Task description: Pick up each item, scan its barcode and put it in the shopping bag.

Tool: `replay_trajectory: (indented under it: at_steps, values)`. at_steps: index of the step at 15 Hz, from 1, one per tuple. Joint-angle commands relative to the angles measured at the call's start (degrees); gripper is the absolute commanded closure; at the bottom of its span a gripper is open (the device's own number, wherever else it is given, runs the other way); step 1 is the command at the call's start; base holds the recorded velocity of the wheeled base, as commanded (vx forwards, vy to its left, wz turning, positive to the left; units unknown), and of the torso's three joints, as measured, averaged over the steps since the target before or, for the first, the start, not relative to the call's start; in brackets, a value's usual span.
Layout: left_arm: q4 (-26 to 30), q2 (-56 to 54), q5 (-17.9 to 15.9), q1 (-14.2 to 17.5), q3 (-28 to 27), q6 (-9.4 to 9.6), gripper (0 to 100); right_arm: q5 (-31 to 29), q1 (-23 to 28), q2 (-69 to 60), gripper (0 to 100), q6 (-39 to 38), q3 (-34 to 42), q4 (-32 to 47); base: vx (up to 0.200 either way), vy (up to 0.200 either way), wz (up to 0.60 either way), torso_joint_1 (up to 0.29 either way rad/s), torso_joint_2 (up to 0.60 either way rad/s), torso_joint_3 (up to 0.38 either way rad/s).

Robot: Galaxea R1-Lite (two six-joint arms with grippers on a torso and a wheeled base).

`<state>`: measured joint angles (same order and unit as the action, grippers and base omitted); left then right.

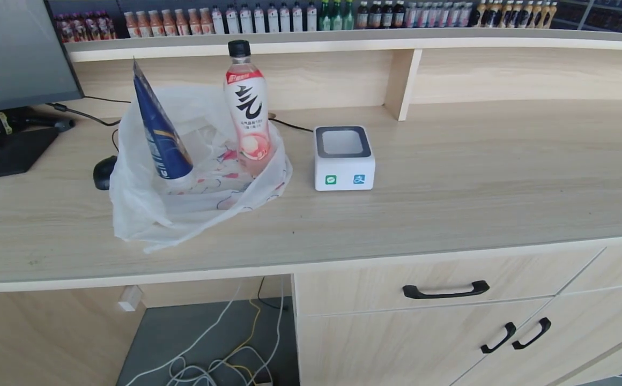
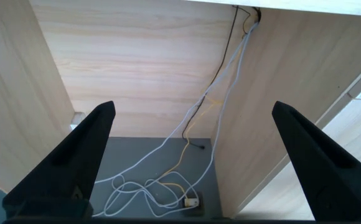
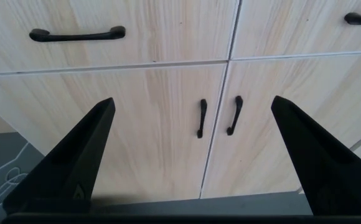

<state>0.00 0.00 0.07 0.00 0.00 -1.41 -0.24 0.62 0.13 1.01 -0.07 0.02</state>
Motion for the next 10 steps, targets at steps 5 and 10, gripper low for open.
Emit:
replay_trajectory:
  at_steps: [5, 10]
  values:
    - [0.0, 0.1, 0.0, 0.0, 0.0, 0.18, 0, 0.0, 0.0, 0.1, 0, -0.7, 0.0, 0.0, 0.0, -0.04, 0.0, -0.001, 0.0, 0.0]
    - [0.0, 0.1, 0.0, 0.0, 0.0, 0.18, 0, 0.0, 0.0, 0.1, 0, -0.7, 0.0, 0.0, 0.0, 0.0, 0.0, 0.0, 0.0, 0.0]
